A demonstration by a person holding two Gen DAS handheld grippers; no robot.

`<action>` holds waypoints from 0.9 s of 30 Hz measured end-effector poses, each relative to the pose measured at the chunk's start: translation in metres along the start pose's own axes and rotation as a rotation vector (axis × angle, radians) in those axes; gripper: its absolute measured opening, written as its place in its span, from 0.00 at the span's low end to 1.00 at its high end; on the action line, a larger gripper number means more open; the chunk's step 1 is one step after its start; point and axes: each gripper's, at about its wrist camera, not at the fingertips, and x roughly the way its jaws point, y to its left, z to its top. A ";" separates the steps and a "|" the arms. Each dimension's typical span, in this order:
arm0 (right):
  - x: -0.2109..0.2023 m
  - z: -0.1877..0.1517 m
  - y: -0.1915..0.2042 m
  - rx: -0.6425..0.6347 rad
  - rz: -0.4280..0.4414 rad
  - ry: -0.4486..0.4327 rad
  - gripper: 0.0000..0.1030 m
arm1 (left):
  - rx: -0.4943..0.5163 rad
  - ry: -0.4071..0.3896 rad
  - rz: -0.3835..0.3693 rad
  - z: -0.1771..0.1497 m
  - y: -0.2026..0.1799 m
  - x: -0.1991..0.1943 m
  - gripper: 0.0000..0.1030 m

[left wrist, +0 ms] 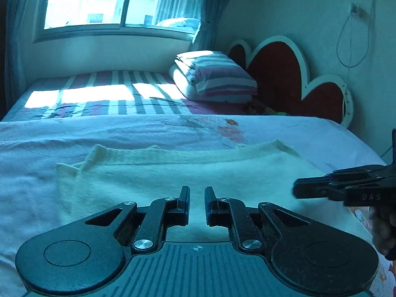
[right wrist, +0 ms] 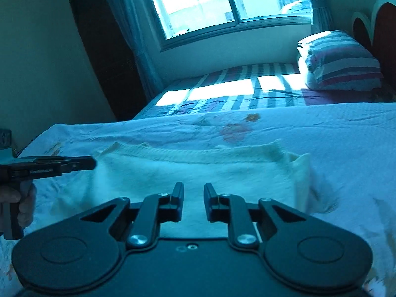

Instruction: Fold small clothes

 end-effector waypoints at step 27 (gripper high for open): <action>0.015 -0.039 0.041 -0.129 -0.141 0.063 0.19 | 0.066 0.052 0.074 -0.038 -0.038 -0.002 0.11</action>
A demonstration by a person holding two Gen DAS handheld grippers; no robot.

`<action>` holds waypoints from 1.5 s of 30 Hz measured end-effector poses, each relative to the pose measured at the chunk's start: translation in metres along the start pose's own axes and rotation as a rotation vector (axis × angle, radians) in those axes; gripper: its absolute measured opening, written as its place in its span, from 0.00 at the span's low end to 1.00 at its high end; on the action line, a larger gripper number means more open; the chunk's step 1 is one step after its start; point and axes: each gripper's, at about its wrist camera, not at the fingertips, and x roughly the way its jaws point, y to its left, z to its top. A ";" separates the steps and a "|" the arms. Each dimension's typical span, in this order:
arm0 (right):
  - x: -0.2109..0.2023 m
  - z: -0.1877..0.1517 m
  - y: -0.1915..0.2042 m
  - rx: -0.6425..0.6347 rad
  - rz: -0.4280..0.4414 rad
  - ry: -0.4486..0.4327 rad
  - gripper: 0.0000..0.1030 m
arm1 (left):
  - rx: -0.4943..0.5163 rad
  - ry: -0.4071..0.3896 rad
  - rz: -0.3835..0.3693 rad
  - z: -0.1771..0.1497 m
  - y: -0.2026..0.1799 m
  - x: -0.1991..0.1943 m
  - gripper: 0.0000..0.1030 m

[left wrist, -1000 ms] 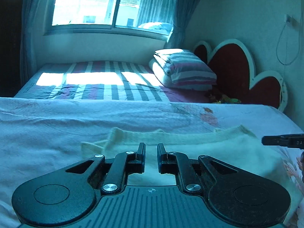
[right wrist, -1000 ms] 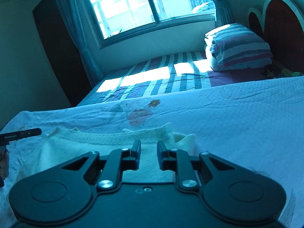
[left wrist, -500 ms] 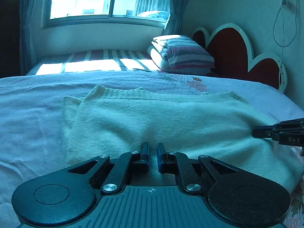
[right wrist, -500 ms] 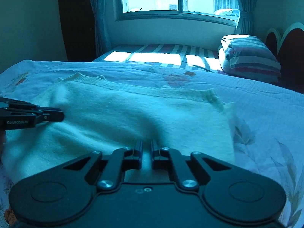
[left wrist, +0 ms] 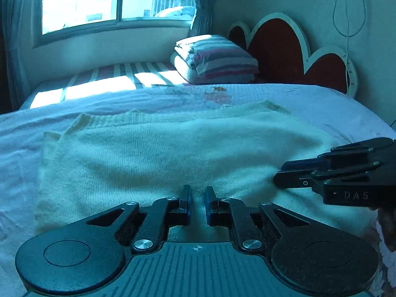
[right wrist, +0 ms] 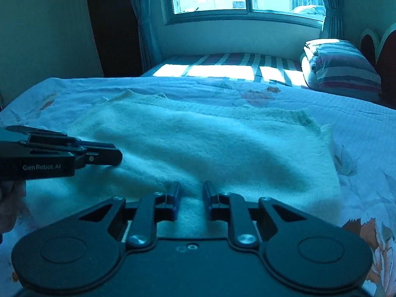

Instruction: Fold small clothes

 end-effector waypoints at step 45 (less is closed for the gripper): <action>-0.050 -0.050 0.056 -0.040 -0.138 0.048 0.27 | -0.075 -0.002 0.095 -0.078 -0.002 -0.093 0.22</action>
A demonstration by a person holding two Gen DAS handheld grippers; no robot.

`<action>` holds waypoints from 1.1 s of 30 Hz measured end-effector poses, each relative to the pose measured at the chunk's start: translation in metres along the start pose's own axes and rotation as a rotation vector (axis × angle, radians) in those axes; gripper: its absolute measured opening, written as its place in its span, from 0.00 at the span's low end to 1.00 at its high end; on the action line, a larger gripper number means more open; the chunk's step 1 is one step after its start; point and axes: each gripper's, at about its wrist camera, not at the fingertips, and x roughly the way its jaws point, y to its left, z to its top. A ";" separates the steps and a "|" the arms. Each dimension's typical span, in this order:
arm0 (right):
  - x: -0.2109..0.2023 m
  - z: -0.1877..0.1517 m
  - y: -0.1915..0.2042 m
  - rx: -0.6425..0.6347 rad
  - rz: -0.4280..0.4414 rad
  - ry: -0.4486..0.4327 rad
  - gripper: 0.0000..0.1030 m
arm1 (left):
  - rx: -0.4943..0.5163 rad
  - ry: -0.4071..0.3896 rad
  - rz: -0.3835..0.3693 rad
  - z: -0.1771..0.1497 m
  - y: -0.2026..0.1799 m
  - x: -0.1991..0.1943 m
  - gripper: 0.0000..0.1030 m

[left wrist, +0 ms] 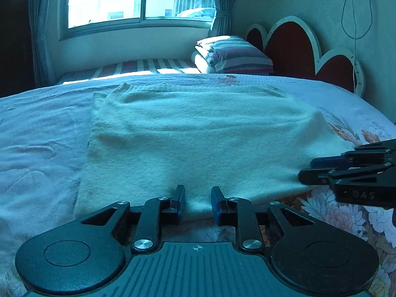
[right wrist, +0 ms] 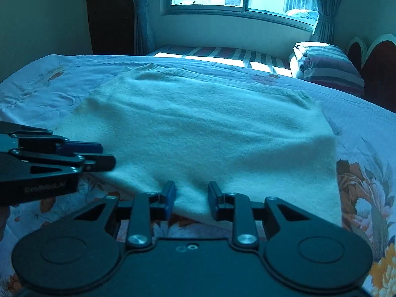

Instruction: Fold small clothes

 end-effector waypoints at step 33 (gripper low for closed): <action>-0.031 -0.016 -0.062 0.209 -0.017 -0.049 0.31 | -1.085 -0.107 -0.181 -0.071 0.112 0.003 0.48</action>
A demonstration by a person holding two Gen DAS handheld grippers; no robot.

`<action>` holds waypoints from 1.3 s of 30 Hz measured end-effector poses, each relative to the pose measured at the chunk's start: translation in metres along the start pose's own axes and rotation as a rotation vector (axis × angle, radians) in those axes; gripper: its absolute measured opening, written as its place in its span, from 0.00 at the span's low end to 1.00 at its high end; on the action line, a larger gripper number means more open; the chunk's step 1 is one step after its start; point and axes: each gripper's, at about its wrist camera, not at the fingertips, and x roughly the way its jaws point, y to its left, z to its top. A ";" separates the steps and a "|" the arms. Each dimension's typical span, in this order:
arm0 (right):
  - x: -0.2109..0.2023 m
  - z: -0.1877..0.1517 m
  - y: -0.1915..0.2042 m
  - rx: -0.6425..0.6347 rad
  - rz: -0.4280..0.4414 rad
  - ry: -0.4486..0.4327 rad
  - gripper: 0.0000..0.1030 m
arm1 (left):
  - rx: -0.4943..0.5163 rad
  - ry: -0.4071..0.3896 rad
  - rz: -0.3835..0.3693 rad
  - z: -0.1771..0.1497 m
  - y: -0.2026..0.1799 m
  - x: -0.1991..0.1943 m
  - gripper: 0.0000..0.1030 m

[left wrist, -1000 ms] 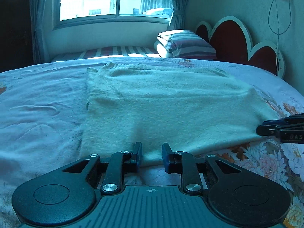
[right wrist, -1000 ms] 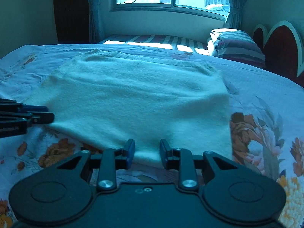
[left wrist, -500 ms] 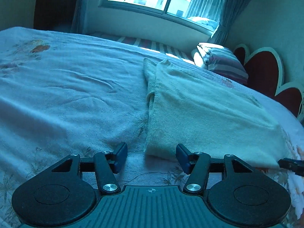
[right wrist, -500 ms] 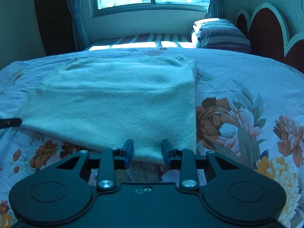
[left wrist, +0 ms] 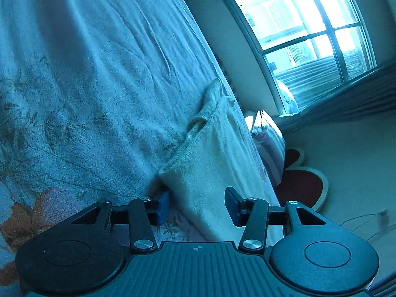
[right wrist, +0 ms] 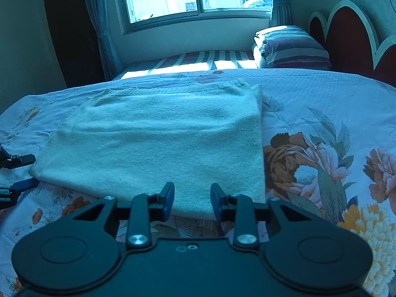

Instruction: Fold small clothes

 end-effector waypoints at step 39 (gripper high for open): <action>0.109 0.058 0.061 -0.045 0.161 0.035 0.08 | 0.031 -0.128 0.009 -0.002 -0.016 0.054 0.06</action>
